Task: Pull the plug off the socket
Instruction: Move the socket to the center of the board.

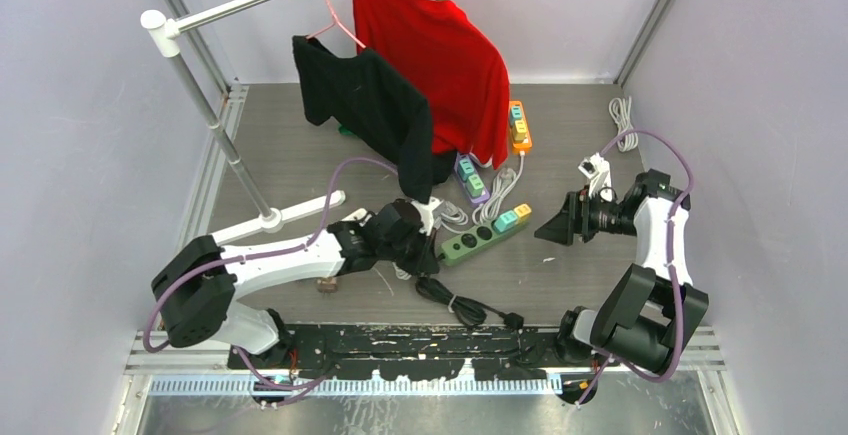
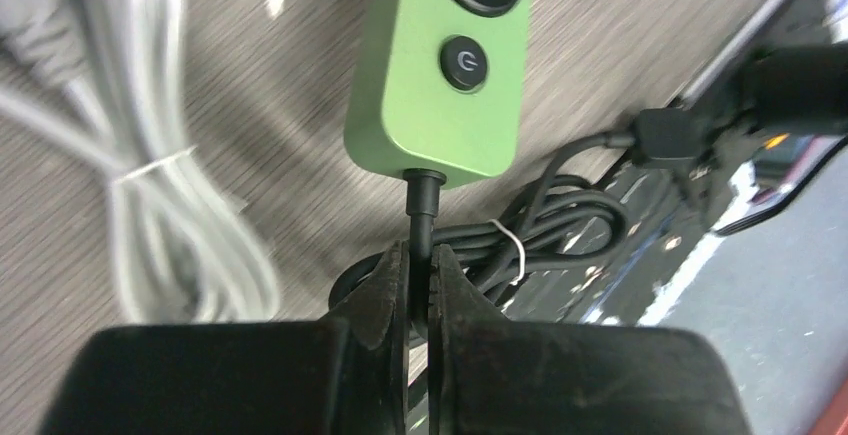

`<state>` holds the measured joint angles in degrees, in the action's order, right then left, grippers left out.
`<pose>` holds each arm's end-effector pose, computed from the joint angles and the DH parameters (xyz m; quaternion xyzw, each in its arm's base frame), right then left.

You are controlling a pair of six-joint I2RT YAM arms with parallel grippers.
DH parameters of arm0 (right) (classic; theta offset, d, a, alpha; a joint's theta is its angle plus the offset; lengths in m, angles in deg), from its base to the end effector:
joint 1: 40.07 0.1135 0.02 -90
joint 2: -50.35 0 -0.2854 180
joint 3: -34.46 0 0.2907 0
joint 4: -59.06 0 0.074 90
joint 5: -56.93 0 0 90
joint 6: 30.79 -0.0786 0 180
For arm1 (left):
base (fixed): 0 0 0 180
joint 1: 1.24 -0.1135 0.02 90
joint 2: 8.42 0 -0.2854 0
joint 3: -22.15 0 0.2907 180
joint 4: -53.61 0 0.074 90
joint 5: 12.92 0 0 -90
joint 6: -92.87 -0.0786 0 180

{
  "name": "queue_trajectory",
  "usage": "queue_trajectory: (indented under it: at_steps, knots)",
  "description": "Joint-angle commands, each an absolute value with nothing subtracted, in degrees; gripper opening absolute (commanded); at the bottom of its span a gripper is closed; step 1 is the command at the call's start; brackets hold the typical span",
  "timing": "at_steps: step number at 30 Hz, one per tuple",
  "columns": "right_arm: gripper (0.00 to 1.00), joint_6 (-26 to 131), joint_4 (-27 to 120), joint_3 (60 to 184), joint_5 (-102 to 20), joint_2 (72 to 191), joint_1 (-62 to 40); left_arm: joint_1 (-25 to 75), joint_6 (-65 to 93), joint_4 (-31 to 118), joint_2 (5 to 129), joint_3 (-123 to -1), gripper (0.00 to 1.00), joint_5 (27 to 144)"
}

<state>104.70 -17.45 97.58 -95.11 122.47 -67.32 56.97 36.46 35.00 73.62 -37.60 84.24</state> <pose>0.2346 -0.0428 0.2291 -0.1557 0.8423 0.3947 0.3324 0.1836 -0.3148 0.1864 0.2189 0.8814 -0.3373 0.2478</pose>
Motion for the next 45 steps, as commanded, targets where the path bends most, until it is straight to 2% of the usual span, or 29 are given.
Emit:
queue_trajectory:
  at_steps: [1, 4, 6, 10, 15, 18, 20, 25, 32, 37, 40, 45]
  knots:
    - [0.79, 128.57, -33.30, 101.52, -94.59, 120.87, -67.60, 53.55, 27.06, 20.95, 69.78, -37.53, 0.00, 89.61]
    - [0.90, 150.57, -43.29, 103.04, -91.71, 120.89, -67.61, 52.78, 24.88, 16.27, 70.72, -38.33, 0.00, 90.96]
    - [0.94, 158.26, -46.72, 103.96, -90.67, 121.23, -67.62, 52.75, 24.03, 13.84, 72.47, -39.30, 0.01, 90.88]
    - [0.96, 169.23, -51.65, 105.39, -89.66, 123.38, -67.59, 52.68, 22.97, 7.50, 78.30, -43.47, 0.09, 90.20]
    - [0.96, 169.42, -51.81, 104.65, -89.76, 124.16, -67.61, 52.71, 25.51, 3.41, 78.01, -46.93, 0.44, 84.34]
    - [0.95, 169.42, -51.81, 102.62, -89.50, 123.81, -67.59, 52.71, 27.62, 6.89, 72.01, -45.10, 0.57, 83.34]
    - [0.94, 169.42, -51.81, 100.31, -90.13, 123.32, -67.58, 52.71, 28.53, 9.62, 67.09, -43.80, 0.63, 82.84]
    - [0.94, 168.14, -51.52, 95.57, -94.39, 121.30, -67.65, 52.71, 30.25, 17.25, 55.27, -40.08, 0.64, 83.79]
    - [0.93, 161.76, -46.28, 91.24, -101.00, 118.68, -67.69, 52.67, 35.21, 42.46, 42.56, -27.84, 0.93, 82.38]
    - [0.93, 156.30, -42.63, 91.57, -101.72, 118.93, -67.67, 52.68, 29.25, 50.27, 44.24, -25.02, 0.93, 84.02]
    - [0.93, 155.97, -42.78, 91.91, -102.13, 120.24, -67.76, 53.07, 23.28, 49.07, 50.41, -28.07, 0.91, 88.95]
    - [0.92, 155.86, -43.15, 92.53, -102.61, 121.57, -67.91, 54.92, 14.48, 42.56, 61.66, -34.90, 0.90, 87.04]
